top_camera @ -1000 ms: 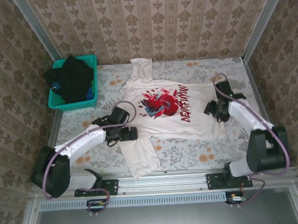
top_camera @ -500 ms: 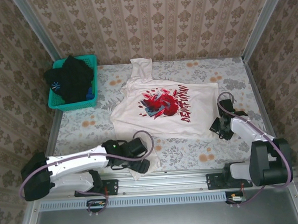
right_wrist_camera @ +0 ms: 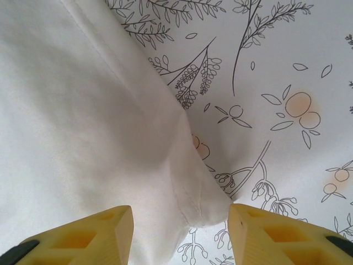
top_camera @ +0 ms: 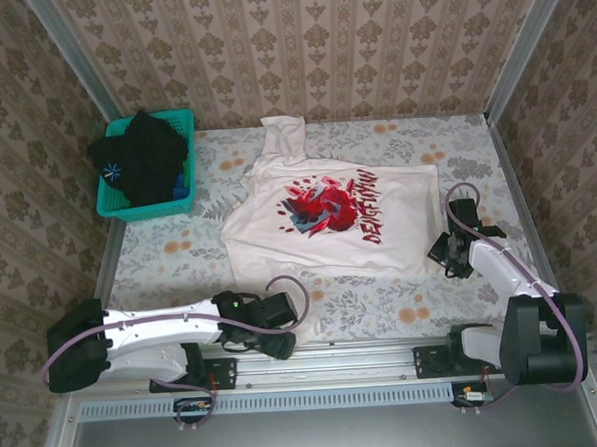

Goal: Fold and stack the t-shirts

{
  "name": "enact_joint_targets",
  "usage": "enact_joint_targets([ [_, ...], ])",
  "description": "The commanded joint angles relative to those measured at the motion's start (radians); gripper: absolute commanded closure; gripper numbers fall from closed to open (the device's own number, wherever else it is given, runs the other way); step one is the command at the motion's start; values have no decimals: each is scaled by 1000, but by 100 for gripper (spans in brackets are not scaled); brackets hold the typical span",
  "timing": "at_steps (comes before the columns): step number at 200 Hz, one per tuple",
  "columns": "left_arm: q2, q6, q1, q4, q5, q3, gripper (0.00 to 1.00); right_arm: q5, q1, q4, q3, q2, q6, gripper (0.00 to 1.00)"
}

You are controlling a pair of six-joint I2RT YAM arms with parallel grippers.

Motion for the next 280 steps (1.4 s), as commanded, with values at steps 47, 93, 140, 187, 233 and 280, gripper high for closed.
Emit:
enact_joint_targets([
  [47,120,-76,-9,55,55,-35,48,-30,-4,20,-35,1,-6,52],
  [93,73,-25,11,-6,16,27,83,-33,-4,26,-49,-18,-3,77],
  [140,-94,70,128,-130,-36,111,100,-23,-4,-18,-24,-63,-15,100],
  [187,-225,269,329,-298,-64,304,100,-11,-4,-130,45,-188,-18,100],
  [233,-248,383,461,-366,-74,391,100,-12,-4,-213,69,-292,-17,100],
  [280,20,581,686,-232,-35,595,100,-5,-8,-129,175,-114,-40,100],
])
